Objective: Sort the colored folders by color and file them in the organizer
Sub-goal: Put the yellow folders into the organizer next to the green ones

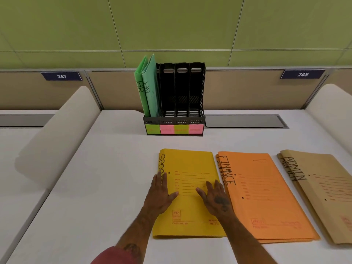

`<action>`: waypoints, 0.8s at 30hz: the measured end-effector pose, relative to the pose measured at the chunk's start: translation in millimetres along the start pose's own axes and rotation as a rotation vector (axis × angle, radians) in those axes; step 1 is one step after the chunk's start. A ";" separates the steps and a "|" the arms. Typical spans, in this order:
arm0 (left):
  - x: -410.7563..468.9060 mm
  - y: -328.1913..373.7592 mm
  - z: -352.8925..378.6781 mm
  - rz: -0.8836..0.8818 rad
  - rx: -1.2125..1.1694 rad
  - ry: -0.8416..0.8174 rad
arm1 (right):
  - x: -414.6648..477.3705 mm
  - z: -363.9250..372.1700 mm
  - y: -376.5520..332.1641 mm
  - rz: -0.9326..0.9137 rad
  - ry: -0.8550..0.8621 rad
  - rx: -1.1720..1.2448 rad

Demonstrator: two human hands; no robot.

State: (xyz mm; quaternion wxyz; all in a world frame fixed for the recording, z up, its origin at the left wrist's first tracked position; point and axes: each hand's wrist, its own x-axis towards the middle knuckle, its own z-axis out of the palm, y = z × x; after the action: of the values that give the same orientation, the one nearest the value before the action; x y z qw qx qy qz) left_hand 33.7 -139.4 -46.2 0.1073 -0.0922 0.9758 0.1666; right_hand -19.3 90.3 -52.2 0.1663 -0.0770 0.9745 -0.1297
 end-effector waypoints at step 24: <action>-12.1 22.5 6.7 -0.385 -0.454 0.165 | 4.6 -12.5 -10.3 0.333 0.208 0.389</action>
State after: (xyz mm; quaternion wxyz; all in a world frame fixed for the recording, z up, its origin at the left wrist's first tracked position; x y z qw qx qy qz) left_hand 41.6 -114.5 -42.6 0.0338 -0.3104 0.8836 0.3489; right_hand -26.8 82.4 -39.3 0.0961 0.1314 0.9423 -0.2925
